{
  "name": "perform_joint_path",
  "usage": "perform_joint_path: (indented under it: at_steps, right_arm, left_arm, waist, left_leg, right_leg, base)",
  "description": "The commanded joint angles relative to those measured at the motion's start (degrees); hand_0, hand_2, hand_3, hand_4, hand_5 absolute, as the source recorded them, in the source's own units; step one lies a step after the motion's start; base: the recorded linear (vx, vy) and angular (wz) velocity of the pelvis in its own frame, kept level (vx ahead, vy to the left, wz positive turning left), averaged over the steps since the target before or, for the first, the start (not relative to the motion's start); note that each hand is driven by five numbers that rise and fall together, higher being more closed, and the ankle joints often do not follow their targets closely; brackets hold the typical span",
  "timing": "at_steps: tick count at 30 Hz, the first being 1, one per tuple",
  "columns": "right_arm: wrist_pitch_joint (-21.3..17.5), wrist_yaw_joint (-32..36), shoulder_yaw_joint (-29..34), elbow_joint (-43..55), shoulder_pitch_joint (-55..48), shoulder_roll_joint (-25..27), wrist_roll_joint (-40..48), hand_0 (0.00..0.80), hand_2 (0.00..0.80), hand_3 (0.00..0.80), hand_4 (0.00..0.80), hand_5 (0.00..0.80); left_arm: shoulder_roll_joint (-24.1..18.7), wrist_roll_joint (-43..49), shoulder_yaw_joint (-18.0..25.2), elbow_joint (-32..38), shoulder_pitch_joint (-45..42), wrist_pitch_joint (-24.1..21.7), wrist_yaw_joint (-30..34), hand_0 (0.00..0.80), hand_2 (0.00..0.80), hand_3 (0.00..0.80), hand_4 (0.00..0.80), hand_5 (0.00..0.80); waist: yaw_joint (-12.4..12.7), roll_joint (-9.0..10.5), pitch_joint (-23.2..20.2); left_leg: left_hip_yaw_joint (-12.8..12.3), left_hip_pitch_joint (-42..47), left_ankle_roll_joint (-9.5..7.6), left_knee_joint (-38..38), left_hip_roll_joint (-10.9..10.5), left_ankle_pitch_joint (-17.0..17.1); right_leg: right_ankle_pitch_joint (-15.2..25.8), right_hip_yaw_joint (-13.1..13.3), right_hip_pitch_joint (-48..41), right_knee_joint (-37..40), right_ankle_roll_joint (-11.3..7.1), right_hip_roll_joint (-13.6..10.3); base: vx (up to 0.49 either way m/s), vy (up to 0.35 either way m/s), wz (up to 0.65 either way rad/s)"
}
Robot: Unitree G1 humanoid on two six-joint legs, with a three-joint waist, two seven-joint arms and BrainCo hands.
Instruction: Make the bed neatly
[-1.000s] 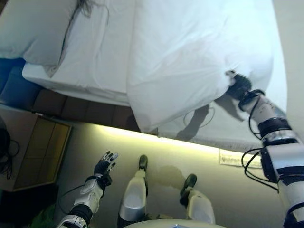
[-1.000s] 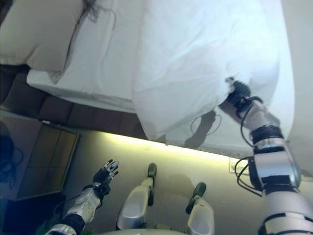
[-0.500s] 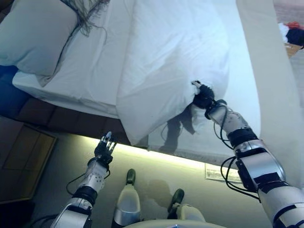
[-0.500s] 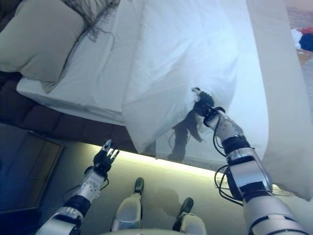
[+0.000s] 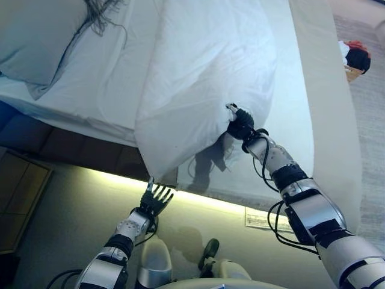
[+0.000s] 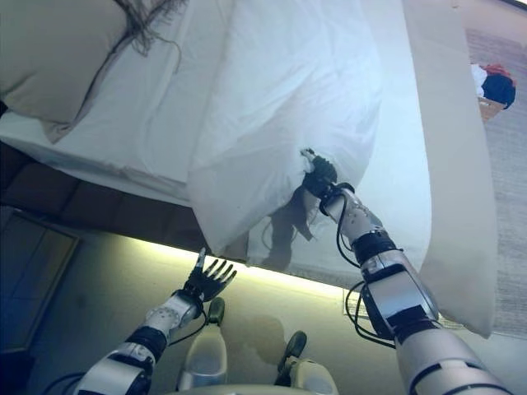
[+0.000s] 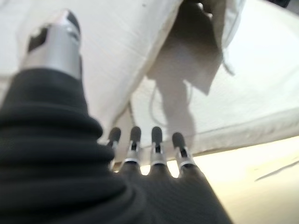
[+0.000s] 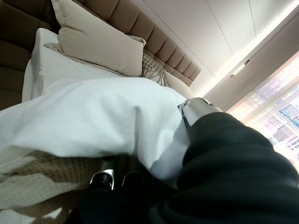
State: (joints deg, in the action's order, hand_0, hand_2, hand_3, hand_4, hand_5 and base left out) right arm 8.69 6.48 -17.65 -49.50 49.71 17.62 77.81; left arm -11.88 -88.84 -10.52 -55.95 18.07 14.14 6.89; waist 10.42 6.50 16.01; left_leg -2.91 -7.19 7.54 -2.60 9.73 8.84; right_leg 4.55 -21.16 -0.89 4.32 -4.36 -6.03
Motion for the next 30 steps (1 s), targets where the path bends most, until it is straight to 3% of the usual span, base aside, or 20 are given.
perform_joint_path:
  at_steps: [1, 9, 17, 26, 30]
  right_arm:
    - [-4.5, 3.4, -0.7, 9.5, 7.2, -0.8, 4.5, 0.8, 0.8, 0.8, 0.8, 0.8]
    - [-6.4, 5.3, -0.8, 16.2, 4.0, -3.7, 6.5, 0.8, 0.8, 0.8, 0.8, 0.8]
    - [-6.8, 4.4, -1.9, 26.5, -5.4, -8.2, 4.9, 0.8, 0.8, 0.8, 0.8, 0.8]
    - [-2.9, 5.5, -3.3, 35.6, -15.7, -8.3, 1.3, 0.8, 0.8, 0.8, 0.8, 0.8]
    - [-0.4, 6.1, -4.3, 39.4, -20.6, -5.9, -0.3, 0.8, 0.8, 0.8, 0.8, 0.8]
  left_arm:
    - [2.4, -5.3, -2.2, -2.5, 4.4, 4.8, 1.1, 0.0, 0.0, 0.0, 0.0, 0.0]
    - [3.2, -8.7, -0.6, -1.4, 5.0, 6.3, 2.5, 0.0, 0.0, 0.0, 0.0, 0.0]
    - [4.6, -16.1, 2.2, 1.3, 9.9, 2.1, 4.8, 0.0, 0.0, 0.0, 0.0, 0.0]
    - [2.8, -22.5, 4.6, 4.8, 15.2, -3.5, 7.0, 0.0, 0.0, 0.0, 0.0, 0.0]
    - [-0.5, -24.2, 6.2, 6.5, 17.3, -5.3, 8.0, 0.0, 0.0, 0.0, 0.0, 0.0]
  waist:
    - [1.1, 1.65, -0.7]
    - [0.4, 3.46, -0.2]
    - [-2.8, 4.74, -0.8]
    - [-6.0, 5.93, -1.3]
    - [-7.0, 6.55, -1.5]
  left_leg:
    - [-0.9, -2.0, -0.04, 1.2, 3.8, -3.0]
    - [-1.4, -2.3, 0.07, 1.3, 4.6, -3.1]
    - [-2.3, -2.2, 0.08, 1.8, 5.1, -3.5]
    - [-3.0, -2.0, 0.45, 2.0, 5.7, -3.8]
    - [-3.1, -2.1, 0.76, 2.0, 5.8, -3.9]
  right_leg:
    - [-2.3, -0.2, 0.2, -5.2, -4.6, -6.5]
    - [-2.3, 0.4, 0.2, -4.7, -4.77, -5.7]
    - [-2.4, 2.0, 0.7, -4.7, -4.95, -5.3]
    - [-2.6, 3.5, 1.2, -4.4, -5.01, -5.0]
    - [-2.7, 3.8, 1.3, -4.5, -5.01, -4.9]
  base:
    - [0.0, -0.098, -0.01]
    - [0.005, -0.064, -0.03]
    - [0.005, -0.012, -0.03]
    - [0.008, -0.009, -0.07]
    - [0.01, -0.007, -0.01]
